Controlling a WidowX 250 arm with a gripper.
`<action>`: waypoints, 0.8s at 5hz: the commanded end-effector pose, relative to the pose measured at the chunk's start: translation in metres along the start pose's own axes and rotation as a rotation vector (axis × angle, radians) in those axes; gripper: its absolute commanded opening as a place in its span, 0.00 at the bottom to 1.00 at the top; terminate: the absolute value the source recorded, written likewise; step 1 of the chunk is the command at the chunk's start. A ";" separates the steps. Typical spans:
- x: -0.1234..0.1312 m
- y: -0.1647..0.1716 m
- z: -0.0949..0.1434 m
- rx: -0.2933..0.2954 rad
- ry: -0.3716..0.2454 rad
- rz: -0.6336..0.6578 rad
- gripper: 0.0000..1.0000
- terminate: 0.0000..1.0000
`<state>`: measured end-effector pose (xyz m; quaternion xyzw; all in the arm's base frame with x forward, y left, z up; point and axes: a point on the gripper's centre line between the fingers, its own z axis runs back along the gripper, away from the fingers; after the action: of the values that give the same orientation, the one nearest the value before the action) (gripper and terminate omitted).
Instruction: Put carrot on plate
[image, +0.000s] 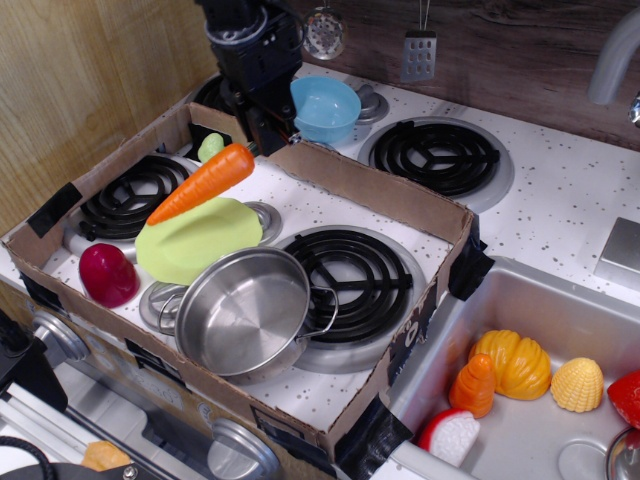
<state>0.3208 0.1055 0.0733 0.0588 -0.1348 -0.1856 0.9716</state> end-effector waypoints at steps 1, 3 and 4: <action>-0.008 -0.011 0.004 0.011 -0.024 0.047 0.00 0.00; -0.014 -0.009 0.006 -0.021 -0.026 0.039 1.00 0.00; -0.011 -0.004 0.021 0.079 -0.044 -0.007 1.00 0.00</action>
<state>0.2979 0.1098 0.0711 0.0856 -0.1410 -0.1863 0.9686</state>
